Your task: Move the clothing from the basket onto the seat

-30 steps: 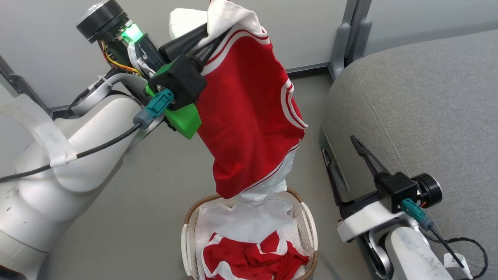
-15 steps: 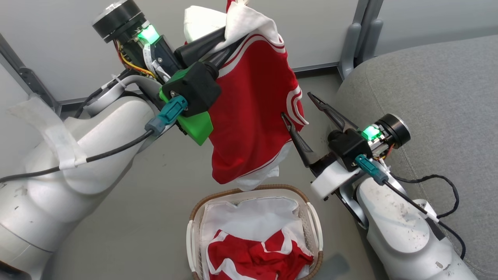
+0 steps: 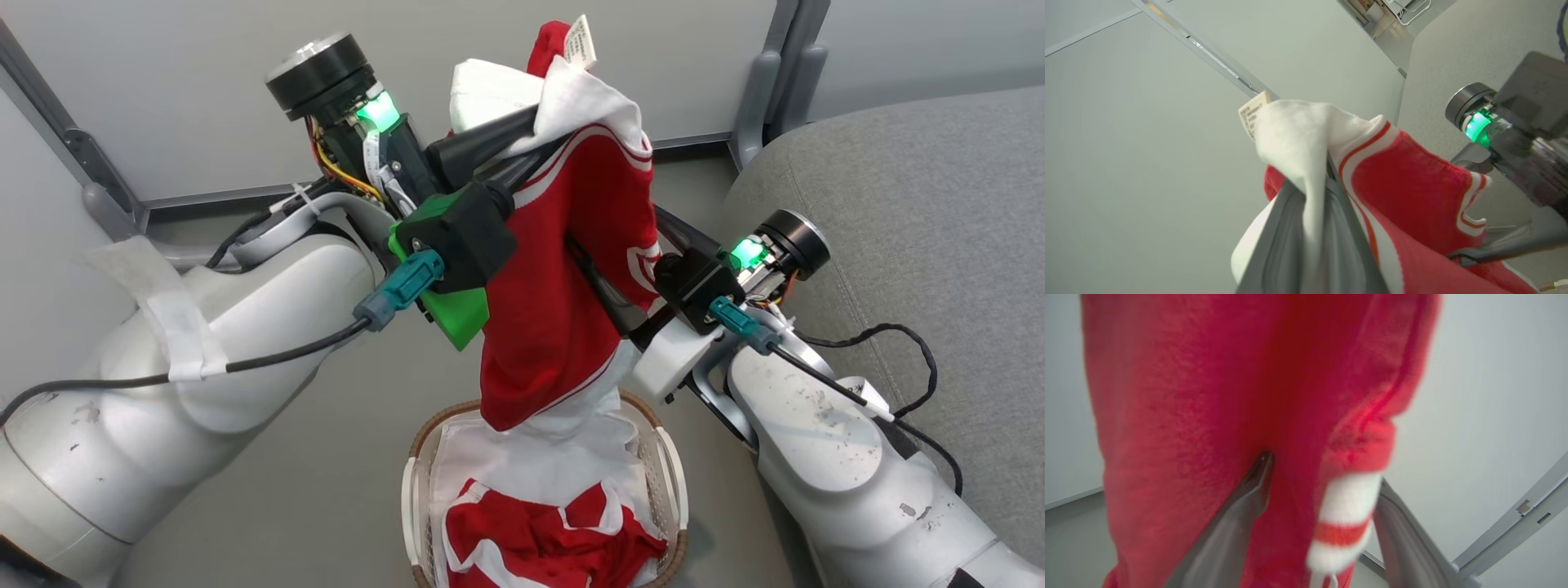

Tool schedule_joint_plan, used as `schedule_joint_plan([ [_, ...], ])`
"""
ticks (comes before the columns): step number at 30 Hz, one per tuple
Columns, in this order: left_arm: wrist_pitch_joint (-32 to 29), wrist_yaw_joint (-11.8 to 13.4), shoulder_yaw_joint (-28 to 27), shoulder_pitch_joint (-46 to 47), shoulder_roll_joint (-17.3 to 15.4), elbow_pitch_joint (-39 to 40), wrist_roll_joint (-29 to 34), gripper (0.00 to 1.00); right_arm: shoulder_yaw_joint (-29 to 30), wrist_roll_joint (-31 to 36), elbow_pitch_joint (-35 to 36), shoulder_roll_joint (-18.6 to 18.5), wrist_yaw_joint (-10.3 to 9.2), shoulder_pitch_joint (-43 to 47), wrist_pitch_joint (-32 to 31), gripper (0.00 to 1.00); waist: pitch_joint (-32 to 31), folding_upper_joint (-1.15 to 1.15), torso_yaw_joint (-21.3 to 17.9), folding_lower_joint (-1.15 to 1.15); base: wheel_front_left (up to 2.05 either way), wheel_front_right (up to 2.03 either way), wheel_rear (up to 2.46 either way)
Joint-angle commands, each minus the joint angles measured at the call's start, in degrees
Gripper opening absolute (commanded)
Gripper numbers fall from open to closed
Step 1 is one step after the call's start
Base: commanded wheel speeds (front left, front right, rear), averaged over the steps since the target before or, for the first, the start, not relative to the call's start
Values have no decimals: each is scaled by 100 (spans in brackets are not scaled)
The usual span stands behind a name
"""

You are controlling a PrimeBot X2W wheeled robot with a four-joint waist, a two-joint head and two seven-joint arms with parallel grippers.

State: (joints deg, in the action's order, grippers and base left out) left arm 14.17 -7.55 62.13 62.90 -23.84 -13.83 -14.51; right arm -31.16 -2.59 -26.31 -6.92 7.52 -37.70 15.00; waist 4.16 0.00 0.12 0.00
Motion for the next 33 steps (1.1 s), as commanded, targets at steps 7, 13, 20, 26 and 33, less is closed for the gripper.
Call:
schedule_joint_plan([
  [7,66,13,215,37,55,148,-137,0,-117,-110,29,-30,-6,-183,28,100,-51,0,45,0,0,0,0],
  [13,87,25,193,-59,34,130,-205,0,-563,-321,-203,-111,-6,-302,28,0,-100,0,63,0,0,0,0],
  [20,107,152,47,-377,-80,-29,-468,0,-542,-386,-128,-142,-6,-202,28,0,-92,0,37,0,0,0,0],
  [26,103,324,-275,-778,-182,-177,-823,95,-193,-383,-56,-119,-6,-88,28,0,-16,0,13,0,0,0,0],
  [33,99,364,-771,-1459,-98,-209,-1251,100,198,-292,-40,-78,-6,49,28,0,41,0,9,0,0,0,0],
])
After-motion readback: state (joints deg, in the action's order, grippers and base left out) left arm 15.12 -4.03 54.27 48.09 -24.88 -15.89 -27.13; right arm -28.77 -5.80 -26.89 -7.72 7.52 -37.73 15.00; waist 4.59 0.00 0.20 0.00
